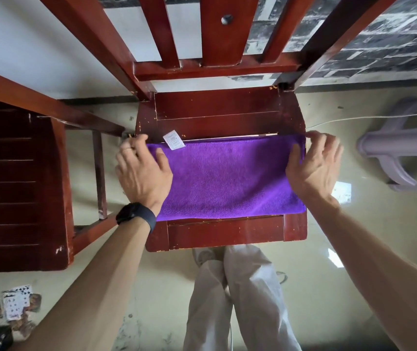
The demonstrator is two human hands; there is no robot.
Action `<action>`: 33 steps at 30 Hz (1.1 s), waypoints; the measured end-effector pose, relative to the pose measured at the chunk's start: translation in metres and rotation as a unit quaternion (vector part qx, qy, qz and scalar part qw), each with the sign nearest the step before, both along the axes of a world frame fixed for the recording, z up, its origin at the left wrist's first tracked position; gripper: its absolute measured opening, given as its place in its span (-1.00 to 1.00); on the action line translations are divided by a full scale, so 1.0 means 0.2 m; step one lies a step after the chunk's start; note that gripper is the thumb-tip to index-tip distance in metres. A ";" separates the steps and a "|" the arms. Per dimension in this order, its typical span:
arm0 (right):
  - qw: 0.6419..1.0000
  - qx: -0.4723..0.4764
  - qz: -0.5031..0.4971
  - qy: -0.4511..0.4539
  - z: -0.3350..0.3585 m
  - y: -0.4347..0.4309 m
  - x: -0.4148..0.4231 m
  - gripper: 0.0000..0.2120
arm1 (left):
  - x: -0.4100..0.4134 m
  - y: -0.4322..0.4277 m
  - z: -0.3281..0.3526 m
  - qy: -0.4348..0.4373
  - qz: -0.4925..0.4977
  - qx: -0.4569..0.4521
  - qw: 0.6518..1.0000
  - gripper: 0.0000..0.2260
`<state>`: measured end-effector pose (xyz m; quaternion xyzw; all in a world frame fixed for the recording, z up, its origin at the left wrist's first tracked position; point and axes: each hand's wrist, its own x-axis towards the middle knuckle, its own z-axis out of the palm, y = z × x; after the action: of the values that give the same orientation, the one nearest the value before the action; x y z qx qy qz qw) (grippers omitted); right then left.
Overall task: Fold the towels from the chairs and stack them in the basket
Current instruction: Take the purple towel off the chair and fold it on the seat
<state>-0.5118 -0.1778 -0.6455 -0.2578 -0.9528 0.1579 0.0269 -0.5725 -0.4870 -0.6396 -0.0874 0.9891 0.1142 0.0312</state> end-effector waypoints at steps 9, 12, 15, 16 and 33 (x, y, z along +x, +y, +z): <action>0.967 0.049 0.248 -0.025 0.00 -0.16 -0.16 -0.72 | -0.10 0.25 -0.02 0.036 -0.368 -0.044 0.928 -0.77; 0.961 0.050 0.270 -0.026 0.00 -0.13 -0.18 -0.80 | -0.13 0.25 -0.01 0.019 -0.383 -0.053 0.922 -0.88; 0.959 0.048 0.277 -0.036 0.01 -0.12 -0.19 -0.84 | -0.17 0.25 0.02 -0.006 -0.368 -0.028 0.929 -0.92; 0.959 0.044 0.276 -0.039 0.01 -0.11 -0.19 -0.84 | -0.19 0.24 0.03 -0.016 -0.359 -0.013 0.933 -0.92; 0.983 0.008 0.179 -0.036 0.01 -0.12 -0.22 -0.76 | -0.21 0.26 0.01 -0.050 -0.277 0.033 0.959 -0.81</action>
<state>-0.5548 -0.2014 -0.6444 -0.0878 -0.9853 0.1429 -0.0337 -0.6140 -0.4359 -0.6381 0.1856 0.9675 0.1289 0.1135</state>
